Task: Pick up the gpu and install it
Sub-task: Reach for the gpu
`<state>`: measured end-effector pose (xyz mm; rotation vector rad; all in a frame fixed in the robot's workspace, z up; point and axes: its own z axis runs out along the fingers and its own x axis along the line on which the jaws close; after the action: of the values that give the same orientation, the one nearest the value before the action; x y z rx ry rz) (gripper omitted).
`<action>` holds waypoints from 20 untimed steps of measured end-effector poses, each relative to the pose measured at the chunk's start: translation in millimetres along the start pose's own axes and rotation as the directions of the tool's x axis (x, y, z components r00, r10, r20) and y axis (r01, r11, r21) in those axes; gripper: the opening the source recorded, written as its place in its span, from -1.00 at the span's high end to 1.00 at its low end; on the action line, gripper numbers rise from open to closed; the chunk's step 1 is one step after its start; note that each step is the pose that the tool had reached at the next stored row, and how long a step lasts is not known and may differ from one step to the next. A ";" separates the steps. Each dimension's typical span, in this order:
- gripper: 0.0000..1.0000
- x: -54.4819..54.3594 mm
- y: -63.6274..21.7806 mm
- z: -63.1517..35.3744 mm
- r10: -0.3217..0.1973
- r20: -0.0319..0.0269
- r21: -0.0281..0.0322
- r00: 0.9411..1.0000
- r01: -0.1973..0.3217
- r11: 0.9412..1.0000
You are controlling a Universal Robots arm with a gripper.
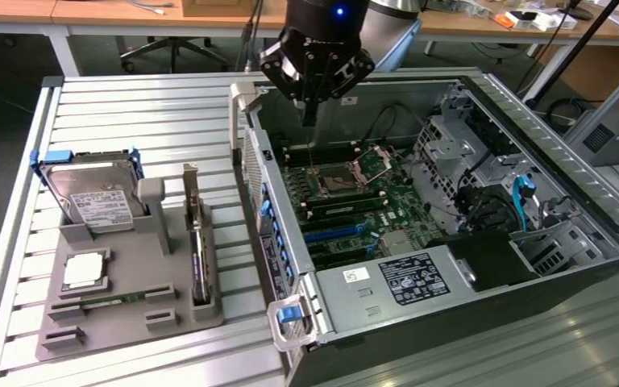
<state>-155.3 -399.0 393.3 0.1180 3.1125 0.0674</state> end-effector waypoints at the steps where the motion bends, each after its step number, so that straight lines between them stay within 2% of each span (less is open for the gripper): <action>1: 0.79 0.4 0.0 0.0 0.000 0.000 0.000 1.000 0.000 1.000; 20: 0.79 9.5 -0.7 -0.3 0.000 0.000 0.000 1.000 0.000 1.000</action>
<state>-164.9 -398.9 393.3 0.1180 3.1125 0.0672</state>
